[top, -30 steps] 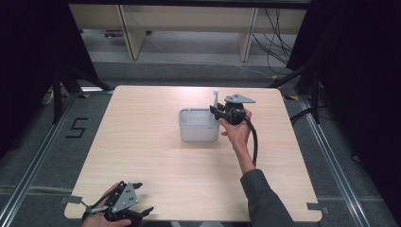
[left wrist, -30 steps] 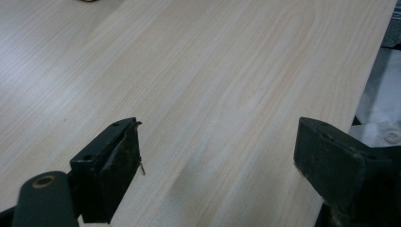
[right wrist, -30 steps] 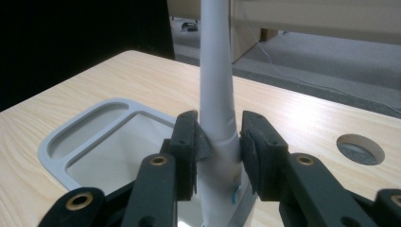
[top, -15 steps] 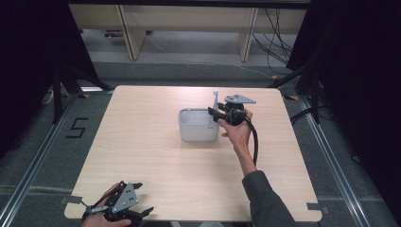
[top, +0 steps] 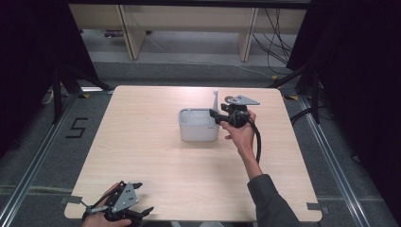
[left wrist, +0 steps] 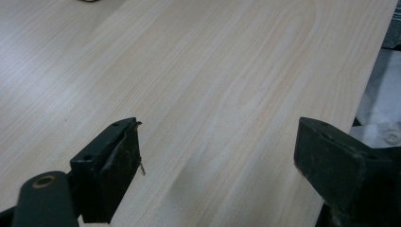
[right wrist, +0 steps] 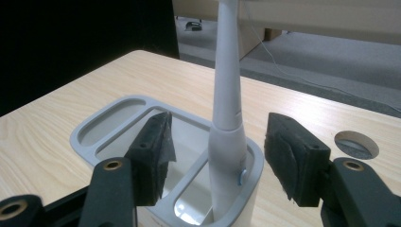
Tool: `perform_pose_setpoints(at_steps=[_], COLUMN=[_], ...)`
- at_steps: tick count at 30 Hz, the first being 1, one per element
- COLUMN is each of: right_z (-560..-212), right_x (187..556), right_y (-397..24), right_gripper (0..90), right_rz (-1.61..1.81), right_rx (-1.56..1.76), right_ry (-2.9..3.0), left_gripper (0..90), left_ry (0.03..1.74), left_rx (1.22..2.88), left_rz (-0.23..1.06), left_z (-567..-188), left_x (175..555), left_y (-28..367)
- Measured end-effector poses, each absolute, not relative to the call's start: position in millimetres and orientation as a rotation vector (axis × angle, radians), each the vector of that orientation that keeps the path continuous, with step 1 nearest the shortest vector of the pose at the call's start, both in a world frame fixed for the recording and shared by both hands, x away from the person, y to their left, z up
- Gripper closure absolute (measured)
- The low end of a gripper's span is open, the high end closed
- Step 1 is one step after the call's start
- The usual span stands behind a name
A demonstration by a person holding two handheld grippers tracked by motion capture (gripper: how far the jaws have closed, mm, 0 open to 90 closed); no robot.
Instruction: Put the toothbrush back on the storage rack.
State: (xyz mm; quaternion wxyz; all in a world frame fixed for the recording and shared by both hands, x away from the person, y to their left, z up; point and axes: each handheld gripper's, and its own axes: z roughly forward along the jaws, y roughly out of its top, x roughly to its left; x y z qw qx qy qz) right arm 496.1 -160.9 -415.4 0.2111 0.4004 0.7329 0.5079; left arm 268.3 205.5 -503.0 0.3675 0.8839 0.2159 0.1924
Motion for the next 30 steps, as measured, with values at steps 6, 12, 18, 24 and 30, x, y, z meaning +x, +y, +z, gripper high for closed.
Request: perform_pose_setpoints(at_steps=[6, 12, 18, 24, 30], right_z=[-413, -413, -414, -415, -414], right_x=[489, 480, 473, 466, 463], right_y=[-165, -169, -170, -168, -168], right_gripper=[41.4, 39.5, 37.4, 35.8, 35.0], right_rz=[1.399, 1.398, 1.423, 1.439, 1.435], right_rx=[1.106, 1.092, 1.089, 1.085, 1.052], right_ry=[2.048, 2.059, 2.053, 2.048, 2.065], left_gripper=[14.8, 14.8, 14.8, 14.8, 14.8], left_ry=[0.556, 0.555, 0.551, 0.552, 0.546], left_rx=[2.269, 2.271, 2.272, 2.277, 2.275], left_rz=[0.495, 0.496, 0.496, 0.495, 0.487], left_z=[-503, -503, -503, -503, -502], left_x=[268, 268, 268, 268, 268], left_y=[205, 205, 205, 205, 205])
